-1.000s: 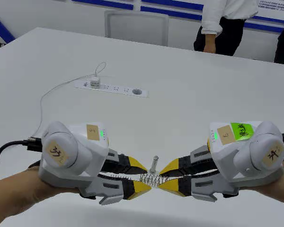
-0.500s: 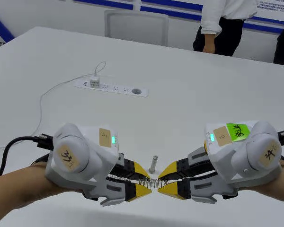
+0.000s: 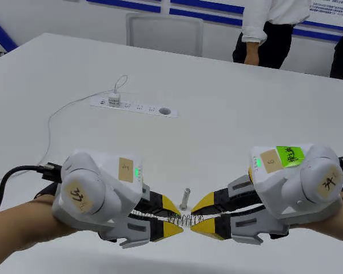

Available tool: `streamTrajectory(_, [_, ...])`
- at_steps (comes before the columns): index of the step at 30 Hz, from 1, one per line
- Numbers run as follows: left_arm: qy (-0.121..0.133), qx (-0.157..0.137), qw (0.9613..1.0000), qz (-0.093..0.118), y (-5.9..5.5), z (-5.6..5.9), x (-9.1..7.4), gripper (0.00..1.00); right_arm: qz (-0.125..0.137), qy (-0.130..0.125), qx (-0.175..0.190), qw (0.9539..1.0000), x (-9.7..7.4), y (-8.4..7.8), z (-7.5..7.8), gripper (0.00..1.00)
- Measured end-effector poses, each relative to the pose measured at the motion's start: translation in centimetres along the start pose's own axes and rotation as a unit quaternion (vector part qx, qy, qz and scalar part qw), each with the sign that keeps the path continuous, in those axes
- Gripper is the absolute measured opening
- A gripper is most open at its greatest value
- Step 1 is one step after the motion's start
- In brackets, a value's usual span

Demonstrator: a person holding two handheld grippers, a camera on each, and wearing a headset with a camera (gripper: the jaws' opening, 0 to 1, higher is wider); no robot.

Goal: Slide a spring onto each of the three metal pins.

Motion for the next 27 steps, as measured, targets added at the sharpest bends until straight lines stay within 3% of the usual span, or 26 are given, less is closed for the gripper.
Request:
streamTrajectory(3, [-0.004,0.004,1.0000,-0.004,-0.2,0.1,-0.1,0.10,-0.001,-0.001,0.007,1.0000,0.0,-0.2,0.0,0.16])
streamTrajectory(18, [-0.001,0.004,1.0000,-0.002,-0.3,-0.1,-0.6,0.10,0.025,0.010,0.033,0.9991,0.2,0.2,-0.1,0.11])
streamTrajectory(24, [0.000,0.012,0.9998,-0.016,-0.6,0.0,-0.4,0.10,0.079,0.016,0.055,0.9953,-0.6,2.1,-0.1,0.11])
streamTrajectory(27, [0.000,0.008,0.9999,-0.013,-0.3,0.2,-0.3,0.10,0.099,0.015,0.064,0.9929,-1.0,2.9,0.2,0.11])
Point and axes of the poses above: the centre of the closed fingertips' face, and the gripper's own axes: x roughly forward along the fingers, z roughly to its right, y roughly out of its top, the point moved 3 cm from there along -x, roughly backward along the fingers, and after that the axes turned 11 degrees about -x, right-handed, at the moved point
